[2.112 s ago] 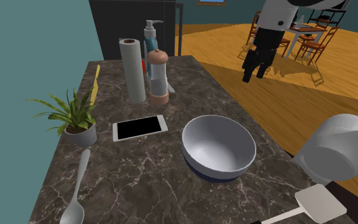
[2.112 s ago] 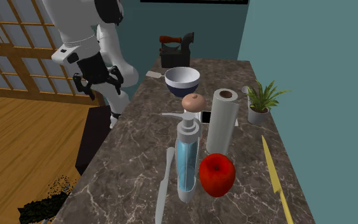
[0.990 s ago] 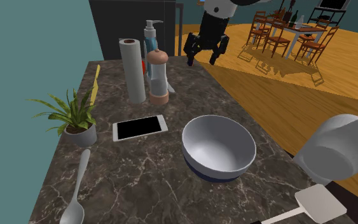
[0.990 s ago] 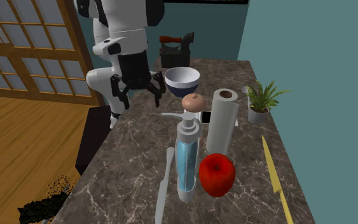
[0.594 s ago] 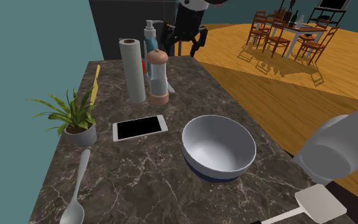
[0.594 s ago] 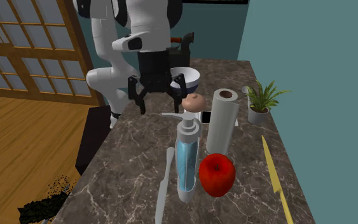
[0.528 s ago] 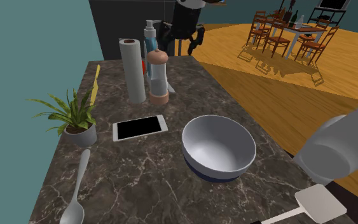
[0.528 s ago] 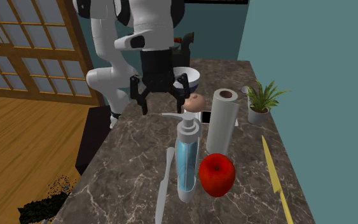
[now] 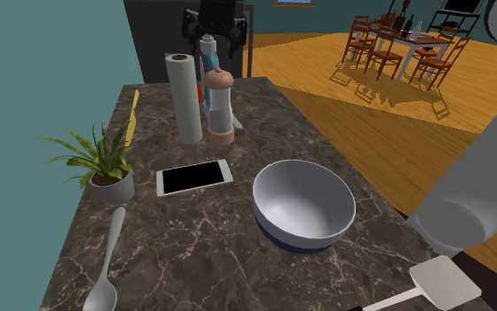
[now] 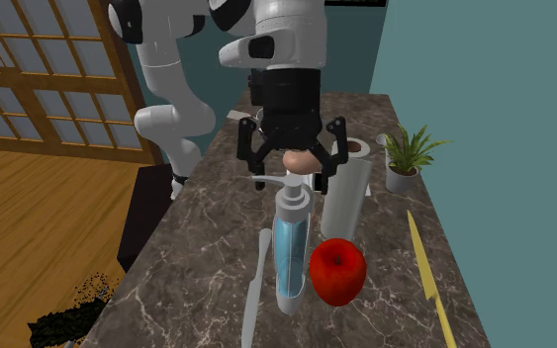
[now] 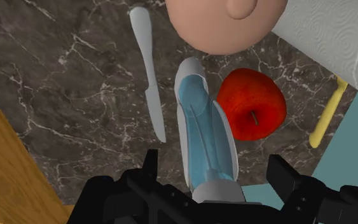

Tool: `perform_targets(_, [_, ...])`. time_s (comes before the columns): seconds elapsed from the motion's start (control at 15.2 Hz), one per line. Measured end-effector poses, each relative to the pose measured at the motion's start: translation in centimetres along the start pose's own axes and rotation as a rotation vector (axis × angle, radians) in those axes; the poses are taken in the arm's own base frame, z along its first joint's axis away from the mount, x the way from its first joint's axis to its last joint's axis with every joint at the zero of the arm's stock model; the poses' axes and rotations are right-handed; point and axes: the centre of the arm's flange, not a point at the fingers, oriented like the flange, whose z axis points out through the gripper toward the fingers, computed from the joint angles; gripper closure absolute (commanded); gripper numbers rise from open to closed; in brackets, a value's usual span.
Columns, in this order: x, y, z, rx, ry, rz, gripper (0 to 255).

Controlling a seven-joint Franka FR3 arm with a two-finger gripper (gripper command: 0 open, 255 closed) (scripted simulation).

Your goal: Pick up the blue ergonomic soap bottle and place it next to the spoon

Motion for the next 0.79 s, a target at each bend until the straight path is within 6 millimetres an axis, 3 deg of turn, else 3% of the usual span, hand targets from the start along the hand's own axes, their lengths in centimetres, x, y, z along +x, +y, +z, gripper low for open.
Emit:
perform_targets(0.53, [0.6, -0.4, 3.6, -0.002, 0.012, 0.013, 0])
perform_targets(0.79, [0.6, -0.5, 3.9, -0.002, 0.013, 0.013, 0])
